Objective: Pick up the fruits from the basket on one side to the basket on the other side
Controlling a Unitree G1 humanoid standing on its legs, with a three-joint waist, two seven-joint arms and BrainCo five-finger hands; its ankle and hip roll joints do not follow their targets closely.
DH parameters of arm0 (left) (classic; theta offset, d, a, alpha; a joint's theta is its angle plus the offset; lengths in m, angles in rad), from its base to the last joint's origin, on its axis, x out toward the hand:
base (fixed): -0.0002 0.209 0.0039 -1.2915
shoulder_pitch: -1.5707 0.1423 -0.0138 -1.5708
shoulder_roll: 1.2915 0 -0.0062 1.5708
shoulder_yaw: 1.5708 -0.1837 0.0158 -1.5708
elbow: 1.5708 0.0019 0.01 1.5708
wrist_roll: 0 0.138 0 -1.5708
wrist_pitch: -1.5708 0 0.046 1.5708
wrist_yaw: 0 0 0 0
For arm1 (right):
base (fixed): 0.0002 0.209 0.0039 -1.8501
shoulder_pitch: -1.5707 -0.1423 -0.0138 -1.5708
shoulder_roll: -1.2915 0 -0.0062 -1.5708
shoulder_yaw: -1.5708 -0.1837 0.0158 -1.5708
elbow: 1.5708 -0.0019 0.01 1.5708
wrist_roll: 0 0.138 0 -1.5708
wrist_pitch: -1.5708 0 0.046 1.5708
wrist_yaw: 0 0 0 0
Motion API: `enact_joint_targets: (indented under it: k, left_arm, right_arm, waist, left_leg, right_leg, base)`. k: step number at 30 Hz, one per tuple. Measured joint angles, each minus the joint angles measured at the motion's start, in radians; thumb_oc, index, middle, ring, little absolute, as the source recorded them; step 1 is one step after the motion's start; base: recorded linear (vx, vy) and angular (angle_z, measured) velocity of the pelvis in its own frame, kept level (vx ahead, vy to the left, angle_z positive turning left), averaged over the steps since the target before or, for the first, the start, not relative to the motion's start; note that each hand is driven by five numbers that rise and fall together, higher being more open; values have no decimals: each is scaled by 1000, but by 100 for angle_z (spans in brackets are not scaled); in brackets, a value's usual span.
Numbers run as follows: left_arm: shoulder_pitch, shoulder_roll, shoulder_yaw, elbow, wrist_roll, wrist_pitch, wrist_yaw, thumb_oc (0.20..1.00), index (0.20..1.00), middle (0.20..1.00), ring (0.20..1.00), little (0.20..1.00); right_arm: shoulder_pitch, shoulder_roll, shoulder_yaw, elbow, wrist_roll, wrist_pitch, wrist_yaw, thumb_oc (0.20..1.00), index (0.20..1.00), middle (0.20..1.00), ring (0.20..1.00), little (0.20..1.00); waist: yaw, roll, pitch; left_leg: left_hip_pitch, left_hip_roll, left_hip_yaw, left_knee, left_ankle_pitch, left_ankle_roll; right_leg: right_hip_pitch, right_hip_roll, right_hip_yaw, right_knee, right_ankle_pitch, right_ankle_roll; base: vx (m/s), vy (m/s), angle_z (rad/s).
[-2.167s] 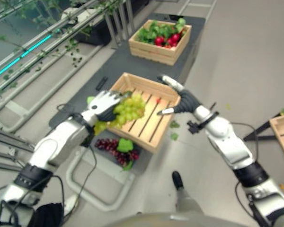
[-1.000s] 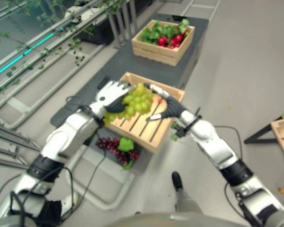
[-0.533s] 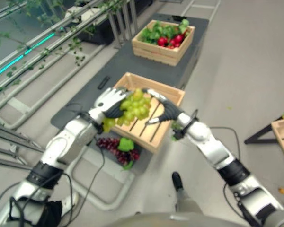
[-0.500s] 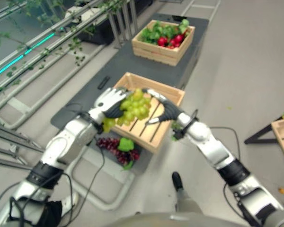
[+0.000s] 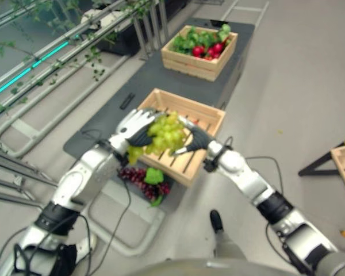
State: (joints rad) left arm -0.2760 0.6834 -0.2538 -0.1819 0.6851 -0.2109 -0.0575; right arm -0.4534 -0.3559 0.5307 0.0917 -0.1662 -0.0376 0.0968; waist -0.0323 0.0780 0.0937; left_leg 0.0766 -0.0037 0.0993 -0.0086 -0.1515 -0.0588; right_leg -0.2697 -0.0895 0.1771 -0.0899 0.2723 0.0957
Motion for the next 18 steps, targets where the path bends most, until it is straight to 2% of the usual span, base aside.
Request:
enact_joint_targets:
  k: [17, 18]
  left_arm:
    - [6, 0, 1, 0, -14, 0, 0, 200, 200, 200, 200, 200]
    - [6, 0, 1, 0, -14, 0, 0, 200, 200, 200, 200, 200]
  right_arm:
    - [-20, -1, 30, 27, 18, 3, -4, 1000, 1000, 1000, 1000, 1000]
    - [-20, 0, 31, 27, 23, 3, -4, 460, 460, 460, 460, 460]
  waist:
    - [25, 8, -6]
    - [24, 8, -7]
  left_leg:
    - [-1, 1, -12, 2, 2, -1]
    - [0, 1, -12, 2, 2, -1]
  right_leg:
    - [6, -2, -8, 0, -1, -1]
    - [6, -2, -8, 0, -1, -1]
  base:
    - [2, 1, 1]
    - [0, 0, 0]
